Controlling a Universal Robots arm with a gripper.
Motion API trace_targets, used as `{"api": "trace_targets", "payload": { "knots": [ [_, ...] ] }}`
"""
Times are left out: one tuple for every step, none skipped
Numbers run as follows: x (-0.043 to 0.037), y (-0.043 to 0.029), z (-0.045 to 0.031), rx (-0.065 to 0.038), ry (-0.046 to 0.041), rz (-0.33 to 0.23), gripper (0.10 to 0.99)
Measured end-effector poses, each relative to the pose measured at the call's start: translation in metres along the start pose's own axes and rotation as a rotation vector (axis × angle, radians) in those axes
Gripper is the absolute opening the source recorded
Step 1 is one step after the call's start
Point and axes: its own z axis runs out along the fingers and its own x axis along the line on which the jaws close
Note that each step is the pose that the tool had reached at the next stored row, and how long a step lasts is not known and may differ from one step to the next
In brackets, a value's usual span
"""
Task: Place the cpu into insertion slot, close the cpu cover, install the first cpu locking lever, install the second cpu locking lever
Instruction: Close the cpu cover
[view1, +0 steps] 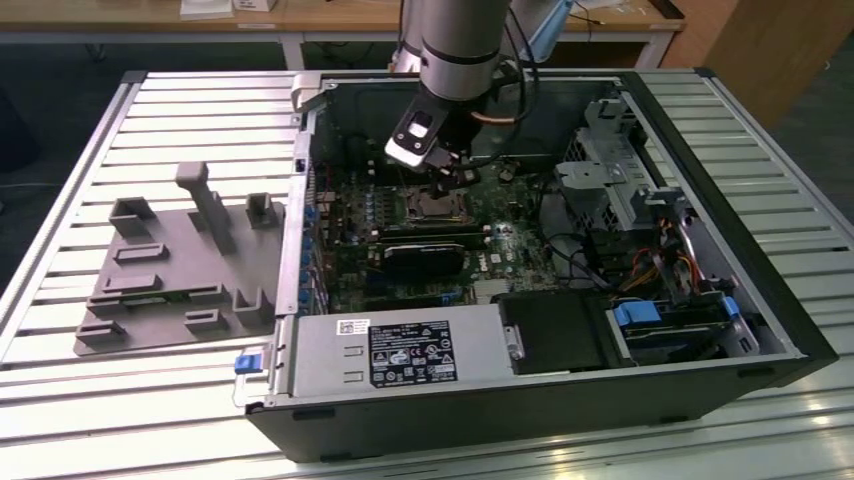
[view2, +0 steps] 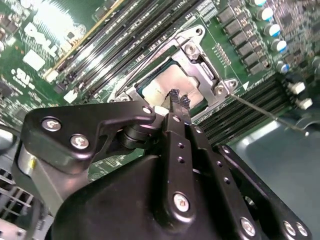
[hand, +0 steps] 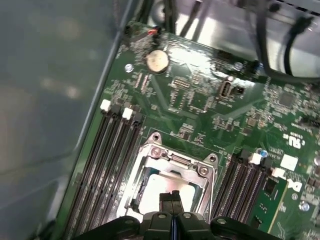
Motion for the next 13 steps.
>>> {"api": "trace_targets", "payload": {
  "knots": [
    [0.0,0.0,0.0,0.001,0.0,-0.018,0.102],
    [0.0,0.0,0.0001,0.002,0.0,-0.036,0.102],
    [0.0,0.0,0.0001,0.003,0.0001,-0.054,0.102],
    [0.0,0.0,0.0002,0.004,0.0002,-0.072,0.102],
    [0.0,0.0,0.0003,0.005,0.0004,-0.09,0.102],
    [0.0,0.0,0.0005,0.006,0.0004,-0.108,0.102],
    [0.0,0.0,0.0005,0.007,0.0004,-0.127,0.102],
    [0.0,0.0,0.0006,0.008,0.0005,-0.145,0.102],
    [0.0,0.0,0.0007,0.009,0.0006,-0.163,0.102],
    [0.0,0.0,0.0008,0.01,0.0007,-0.181,0.102],
    [-0.0001,0.0,0.0009,0.011,0.0009,-0.199,0.102],
    [-0.0001,0.0,0.001,0.012,0.0009,-0.217,0.102],
    [-0.0001,0.0,0.0011,0.013,0.001,-0.235,0.102]
  ]
}}
